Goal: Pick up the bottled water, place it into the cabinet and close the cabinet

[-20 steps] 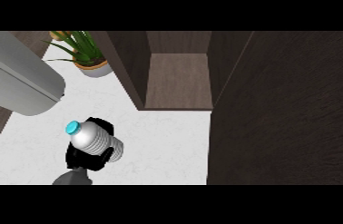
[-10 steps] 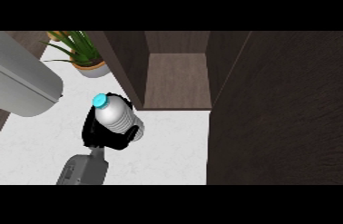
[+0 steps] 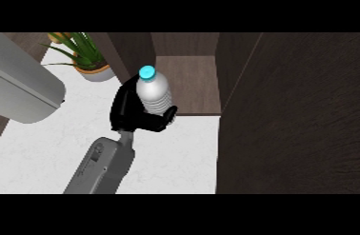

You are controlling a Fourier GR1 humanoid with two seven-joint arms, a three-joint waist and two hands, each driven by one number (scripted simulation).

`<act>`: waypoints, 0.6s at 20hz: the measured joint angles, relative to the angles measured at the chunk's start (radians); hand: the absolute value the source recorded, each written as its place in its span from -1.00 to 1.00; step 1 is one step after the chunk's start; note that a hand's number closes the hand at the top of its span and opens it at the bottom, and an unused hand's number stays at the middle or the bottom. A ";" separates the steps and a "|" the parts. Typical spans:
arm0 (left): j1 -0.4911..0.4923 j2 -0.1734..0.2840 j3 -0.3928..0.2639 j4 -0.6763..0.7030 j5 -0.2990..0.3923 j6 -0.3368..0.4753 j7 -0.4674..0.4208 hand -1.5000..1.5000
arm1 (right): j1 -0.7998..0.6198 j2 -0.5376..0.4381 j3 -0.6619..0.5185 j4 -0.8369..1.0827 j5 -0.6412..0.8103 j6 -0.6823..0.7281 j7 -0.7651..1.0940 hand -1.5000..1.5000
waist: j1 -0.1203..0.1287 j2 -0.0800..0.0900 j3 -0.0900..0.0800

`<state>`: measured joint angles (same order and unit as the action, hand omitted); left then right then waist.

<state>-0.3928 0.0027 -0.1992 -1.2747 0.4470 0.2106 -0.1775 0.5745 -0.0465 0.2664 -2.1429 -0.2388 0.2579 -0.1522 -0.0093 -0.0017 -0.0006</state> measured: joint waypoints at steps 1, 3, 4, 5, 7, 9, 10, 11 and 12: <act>-0.009 0.000 -0.009 0.008 -0.016 0.025 -0.006 1.00 | -0.011 0.002 -0.003 0.014 -0.002 0.000 -0.003 -1.00 | 0.002 -0.001 -0.001; -0.042 0.000 -0.031 0.019 -0.044 0.086 0.013 1.00 | -0.010 -0.001 -0.010 0.021 -0.010 0.003 -0.008 -1.00 | 0.001 -0.001 -0.001; -0.050 0.004 -0.045 0.029 -0.051 0.128 0.005 1.00 | -0.017 -0.001 -0.007 0.022 -0.009 0.000 0.001 -1.00 | 0.001 -0.002 -0.001; -0.055 0.002 -0.046 0.041 -0.063 0.142 -0.007 1.00 | -0.015 -0.003 -0.009 0.023 -0.011 0.005 -0.006 -1.00 | 0.001 -0.005 -0.001; -0.066 0.008 -0.071 0.056 -0.074 0.203 -0.016 1.00 | -0.025 -0.009 -0.020 0.037 -0.021 0.013 -0.011 -1.00 | 0.001 -0.007 -0.001; -0.077 0.010 -0.086 0.071 -0.090 0.262 -0.020 1.00 | -0.023 -0.020 -0.028 0.024 -0.037 0.020 -0.002 -1.00 | -0.001 -0.009 0.000; -0.085 0.010 -0.091 0.078 -0.101 0.290 -0.011 1.00 | -0.034 -0.017 -0.026 0.030 -0.034 0.017 0.002 -1.00 | 0.000 -0.009 0.000; -0.091 0.007 -0.092 0.084 -0.110 0.313 -0.005 1.00 | -0.041 -0.015 -0.025 0.035 -0.033 0.015 0.004 -1.00 | -0.001 -0.010 0.000; -0.095 0.005 -0.095 0.090 -0.120 0.334 -0.001 1.00 | -0.046 -0.017 -0.029 0.035 -0.039 0.015 0.008 -1.00 | -0.001 -0.011 0.000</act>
<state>-0.4880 0.0078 -0.2941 -1.1848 0.3269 0.5445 -0.1783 0.5289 -0.0634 0.2369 -2.1081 -0.2780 0.2731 -0.1441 -0.0101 -0.0123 -0.0003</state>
